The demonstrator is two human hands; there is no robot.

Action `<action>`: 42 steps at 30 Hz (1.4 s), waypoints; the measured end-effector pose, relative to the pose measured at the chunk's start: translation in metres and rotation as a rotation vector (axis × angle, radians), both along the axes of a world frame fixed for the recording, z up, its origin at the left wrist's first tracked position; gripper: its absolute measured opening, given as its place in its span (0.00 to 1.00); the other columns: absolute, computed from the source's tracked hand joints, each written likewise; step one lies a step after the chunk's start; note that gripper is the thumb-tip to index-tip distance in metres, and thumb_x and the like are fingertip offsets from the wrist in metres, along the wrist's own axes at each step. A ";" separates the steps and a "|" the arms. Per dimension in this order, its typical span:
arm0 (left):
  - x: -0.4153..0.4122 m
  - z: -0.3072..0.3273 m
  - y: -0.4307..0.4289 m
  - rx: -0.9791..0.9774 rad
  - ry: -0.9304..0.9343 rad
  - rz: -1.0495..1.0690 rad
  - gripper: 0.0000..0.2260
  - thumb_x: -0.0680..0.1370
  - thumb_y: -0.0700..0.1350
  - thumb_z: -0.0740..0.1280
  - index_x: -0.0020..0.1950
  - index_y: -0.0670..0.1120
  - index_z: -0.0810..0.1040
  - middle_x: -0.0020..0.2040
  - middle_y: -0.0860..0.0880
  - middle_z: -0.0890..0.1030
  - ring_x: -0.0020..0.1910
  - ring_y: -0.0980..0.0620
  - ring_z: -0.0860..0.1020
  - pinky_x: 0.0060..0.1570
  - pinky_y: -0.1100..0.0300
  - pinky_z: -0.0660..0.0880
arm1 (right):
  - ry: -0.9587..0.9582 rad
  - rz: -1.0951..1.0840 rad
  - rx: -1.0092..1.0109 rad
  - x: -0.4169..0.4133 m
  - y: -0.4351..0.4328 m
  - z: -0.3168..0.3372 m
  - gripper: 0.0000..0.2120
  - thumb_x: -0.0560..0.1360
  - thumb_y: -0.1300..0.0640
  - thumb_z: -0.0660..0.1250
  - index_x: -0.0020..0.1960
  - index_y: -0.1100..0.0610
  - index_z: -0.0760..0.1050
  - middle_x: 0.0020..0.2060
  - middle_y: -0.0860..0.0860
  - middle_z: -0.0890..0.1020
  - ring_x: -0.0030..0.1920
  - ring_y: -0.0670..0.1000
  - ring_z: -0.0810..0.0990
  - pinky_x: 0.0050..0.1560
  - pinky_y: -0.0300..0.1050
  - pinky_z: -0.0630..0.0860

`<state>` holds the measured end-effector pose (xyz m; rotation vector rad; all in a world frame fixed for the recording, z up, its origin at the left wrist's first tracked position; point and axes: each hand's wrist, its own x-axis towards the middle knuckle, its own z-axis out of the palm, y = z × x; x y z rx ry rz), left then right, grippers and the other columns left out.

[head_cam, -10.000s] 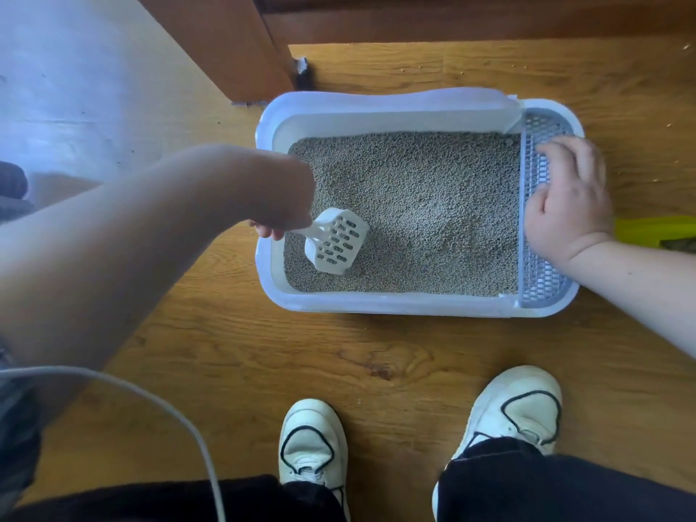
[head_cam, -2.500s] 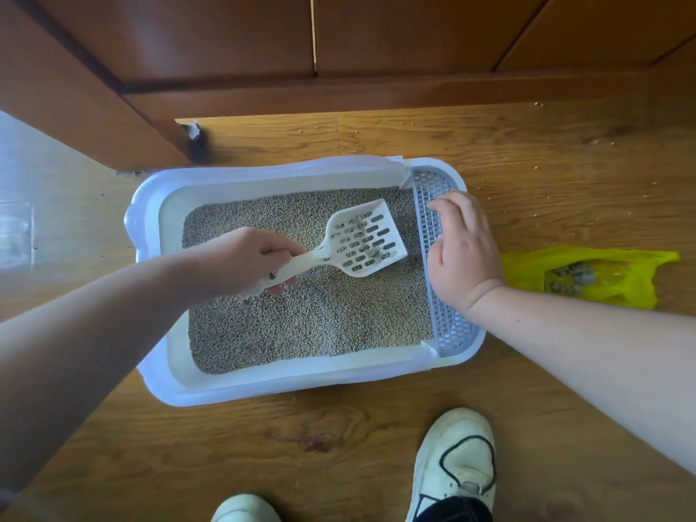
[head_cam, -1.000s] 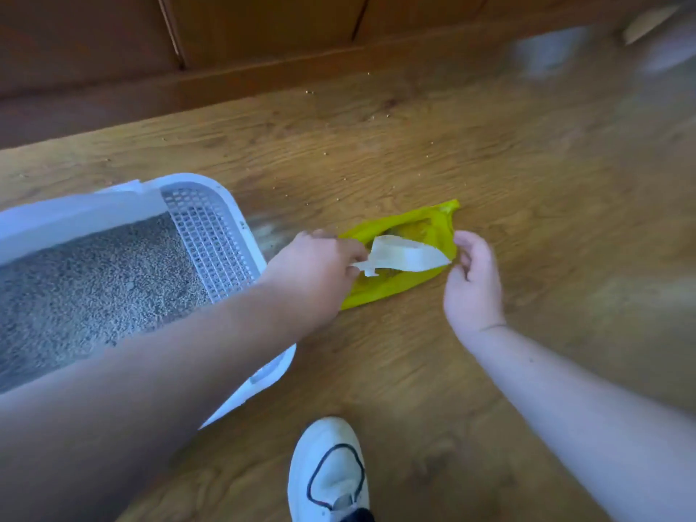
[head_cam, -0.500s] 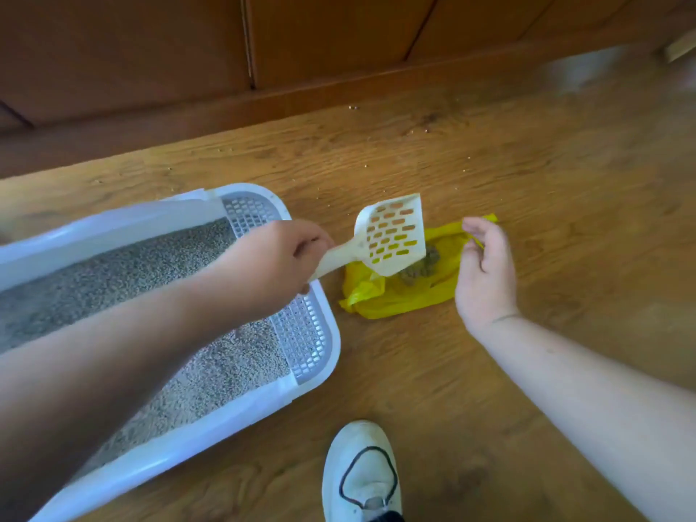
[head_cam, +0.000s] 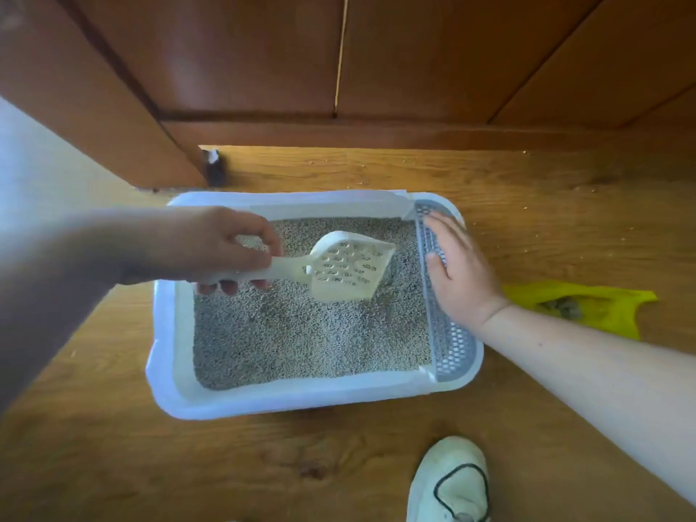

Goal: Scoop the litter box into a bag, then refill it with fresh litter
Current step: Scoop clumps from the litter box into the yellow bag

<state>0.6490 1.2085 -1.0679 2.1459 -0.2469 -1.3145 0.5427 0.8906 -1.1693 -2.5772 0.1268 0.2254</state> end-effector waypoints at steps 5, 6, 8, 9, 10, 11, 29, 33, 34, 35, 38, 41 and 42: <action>-0.022 -0.035 -0.001 0.143 -0.357 -0.189 0.05 0.79 0.49 0.64 0.53 0.58 0.73 0.41 0.52 0.83 0.30 0.59 0.76 0.31 0.63 0.72 | 0.007 0.133 -0.391 -0.009 0.011 -0.019 0.28 0.82 0.55 0.51 0.80 0.57 0.50 0.80 0.53 0.51 0.80 0.52 0.47 0.79 0.49 0.40; -0.027 -0.040 -0.006 0.162 -0.428 -0.240 0.06 0.79 0.49 0.63 0.55 0.59 0.72 0.44 0.52 0.81 0.34 0.54 0.77 0.34 0.61 0.74 | 0.006 0.133 -0.405 -0.010 0.010 -0.020 0.29 0.81 0.55 0.50 0.80 0.58 0.50 0.80 0.54 0.51 0.80 0.52 0.46 0.79 0.48 0.40; -0.035 -0.044 -0.015 0.152 -0.571 -0.340 0.12 0.78 0.48 0.62 0.60 0.59 0.68 0.51 0.52 0.79 0.39 0.49 0.76 0.40 0.57 0.71 | 0.007 0.135 -0.413 -0.010 0.009 -0.020 0.29 0.81 0.55 0.49 0.80 0.58 0.50 0.80 0.54 0.51 0.80 0.53 0.47 0.78 0.48 0.39; -0.038 -0.045 -0.021 0.136 -0.618 -0.373 0.15 0.78 0.48 0.63 0.63 0.59 0.66 0.55 0.53 0.78 0.41 0.49 0.77 0.41 0.57 0.70 | 0.011 0.139 -0.416 -0.010 0.010 -0.020 0.28 0.81 0.55 0.49 0.80 0.58 0.49 0.80 0.54 0.51 0.80 0.53 0.46 0.78 0.48 0.39; -0.040 -0.047 -0.026 0.131 -0.648 -0.402 0.18 0.78 0.48 0.63 0.66 0.60 0.64 0.59 0.54 0.77 0.44 0.48 0.79 0.41 0.57 0.70 | 0.017 0.140 -0.420 -0.011 0.010 -0.019 0.28 0.82 0.55 0.49 0.81 0.58 0.49 0.81 0.54 0.50 0.80 0.52 0.46 0.78 0.48 0.39; -0.042 -0.049 -0.031 0.135 -0.667 -0.430 0.21 0.78 0.47 0.63 0.69 0.60 0.63 0.62 0.56 0.75 0.48 0.48 0.80 0.41 0.56 0.72 | 0.021 0.138 -0.422 -0.011 0.009 -0.019 0.28 0.82 0.55 0.49 0.81 0.58 0.48 0.81 0.54 0.50 0.80 0.52 0.45 0.78 0.48 0.40; -0.046 -0.045 0.013 0.416 -0.608 -0.472 0.05 0.76 0.57 0.68 0.51 0.65 0.79 0.34 0.57 0.77 0.34 0.54 0.76 0.35 0.60 0.74 | -0.046 0.160 -0.432 -0.008 0.009 -0.025 0.29 0.79 0.56 0.53 0.79 0.61 0.56 0.79 0.57 0.57 0.79 0.57 0.53 0.79 0.55 0.49; -0.034 -0.043 0.052 0.501 -0.626 -0.474 0.08 0.70 0.62 0.70 0.48 0.70 0.78 0.35 0.59 0.78 0.37 0.53 0.79 0.42 0.55 0.79 | -0.065 0.160 -0.431 -0.008 0.008 -0.026 0.30 0.78 0.56 0.53 0.78 0.61 0.57 0.79 0.58 0.58 0.79 0.57 0.55 0.78 0.56 0.51; -0.032 -0.040 0.057 0.510 -0.612 -0.476 0.08 0.69 0.64 0.70 0.48 0.71 0.78 0.35 0.60 0.78 0.37 0.53 0.79 0.42 0.55 0.78 | -0.070 0.157 -0.426 -0.009 0.008 -0.026 0.30 0.78 0.55 0.53 0.78 0.61 0.57 0.79 0.58 0.58 0.78 0.57 0.55 0.79 0.56 0.51; -0.029 -0.037 0.060 0.509 -0.593 -0.473 0.09 0.69 0.64 0.70 0.48 0.72 0.78 0.35 0.60 0.78 0.38 0.52 0.79 0.44 0.55 0.78 | -0.074 0.156 -0.420 -0.009 0.008 -0.027 0.30 0.78 0.55 0.53 0.78 0.61 0.57 0.78 0.58 0.58 0.78 0.57 0.55 0.79 0.56 0.50; -0.022 -0.020 0.056 0.529 -0.632 -0.490 0.06 0.70 0.63 0.69 0.47 0.71 0.79 0.35 0.60 0.77 0.37 0.52 0.78 0.43 0.54 0.78 | -0.078 0.154 -0.420 -0.008 0.009 -0.027 0.30 0.78 0.55 0.52 0.78 0.62 0.57 0.78 0.58 0.58 0.78 0.57 0.55 0.79 0.55 0.50; -0.028 -0.012 0.027 0.396 -0.771 -0.513 0.07 0.74 0.62 0.65 0.52 0.69 0.76 0.35 0.58 0.75 0.35 0.53 0.75 0.37 0.58 0.76 | -0.073 0.149 -0.414 -0.008 0.009 -0.025 0.30 0.78 0.55 0.52 0.79 0.61 0.56 0.79 0.57 0.58 0.79 0.57 0.54 0.79 0.54 0.49; -0.033 -0.015 0.016 0.333 -0.771 -0.508 0.09 0.76 0.61 0.65 0.55 0.68 0.76 0.37 0.57 0.74 0.38 0.52 0.74 0.37 0.58 0.75 | -0.074 0.146 -0.413 -0.008 0.009 -0.025 0.30 0.78 0.55 0.52 0.79 0.61 0.56 0.79 0.57 0.57 0.79 0.56 0.54 0.79 0.54 0.48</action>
